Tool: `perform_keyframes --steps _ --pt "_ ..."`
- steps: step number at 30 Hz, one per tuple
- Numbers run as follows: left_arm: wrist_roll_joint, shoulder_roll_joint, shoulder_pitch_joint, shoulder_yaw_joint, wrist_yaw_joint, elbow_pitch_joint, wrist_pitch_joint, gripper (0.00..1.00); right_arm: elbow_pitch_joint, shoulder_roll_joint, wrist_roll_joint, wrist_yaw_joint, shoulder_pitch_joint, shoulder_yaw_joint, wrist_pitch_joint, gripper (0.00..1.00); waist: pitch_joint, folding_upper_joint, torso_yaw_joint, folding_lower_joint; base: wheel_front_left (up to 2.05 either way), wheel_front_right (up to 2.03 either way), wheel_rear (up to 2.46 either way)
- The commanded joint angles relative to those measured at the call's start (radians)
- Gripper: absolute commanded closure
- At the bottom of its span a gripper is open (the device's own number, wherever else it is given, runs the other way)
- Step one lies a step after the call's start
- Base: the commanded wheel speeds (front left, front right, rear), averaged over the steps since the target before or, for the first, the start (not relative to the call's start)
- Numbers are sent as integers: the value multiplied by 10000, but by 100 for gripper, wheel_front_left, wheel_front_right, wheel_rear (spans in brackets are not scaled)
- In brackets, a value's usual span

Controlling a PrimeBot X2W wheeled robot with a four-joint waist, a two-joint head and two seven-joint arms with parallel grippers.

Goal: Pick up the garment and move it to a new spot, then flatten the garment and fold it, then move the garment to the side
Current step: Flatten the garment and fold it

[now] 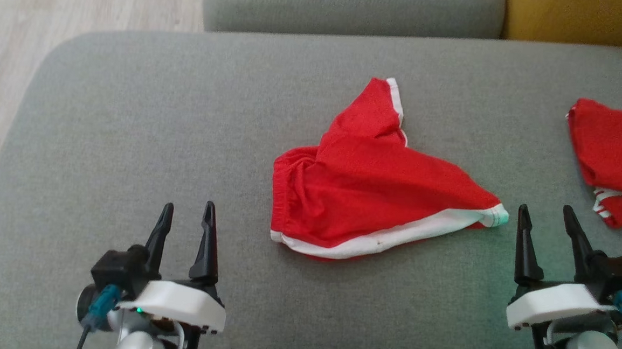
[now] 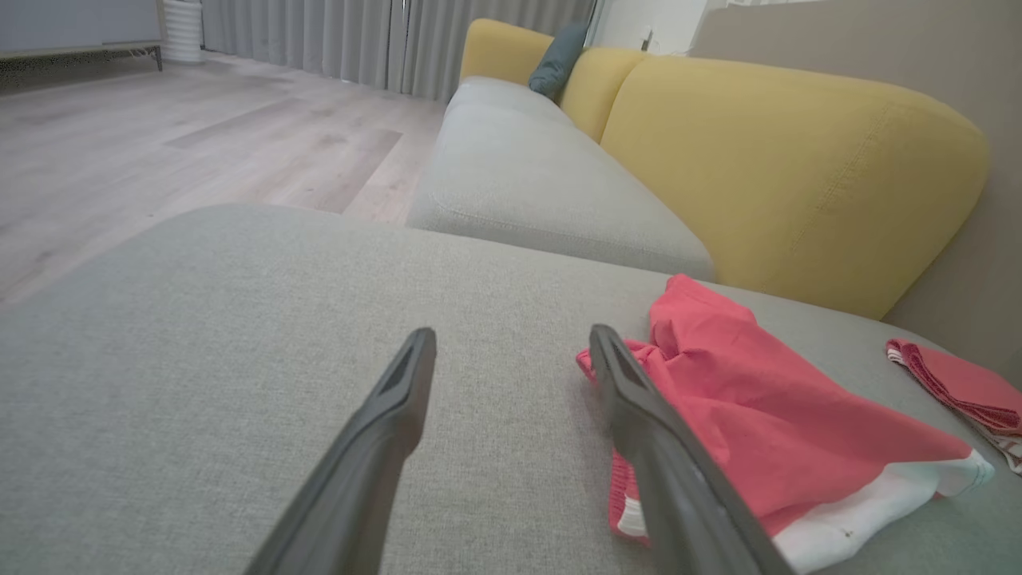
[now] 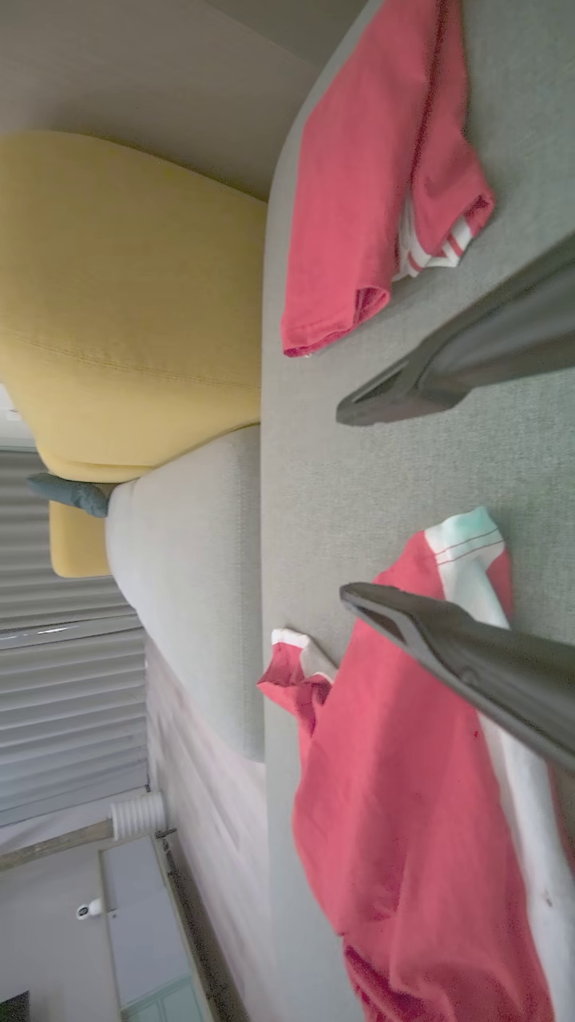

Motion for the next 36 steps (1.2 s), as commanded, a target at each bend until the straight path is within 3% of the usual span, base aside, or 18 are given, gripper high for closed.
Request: perform_keyframes --steps 1,18,36 --pt "120 -30 -187 394 -28 -403 -123 0 -448 -51 98 65 -75 315 -80 0 -301 0 -58 0 0 0 0" --pt "465 -171 383 704 -8 -660 -124 0 -979 -51 900 65 119 1242 1 0 -841 0 115 0 0 0 0" --pt "613 -206 423 675 -54 -495 -124 0 -842 -50 943 65 156 1438 28 0 -901 0 156 0 0 0 0"
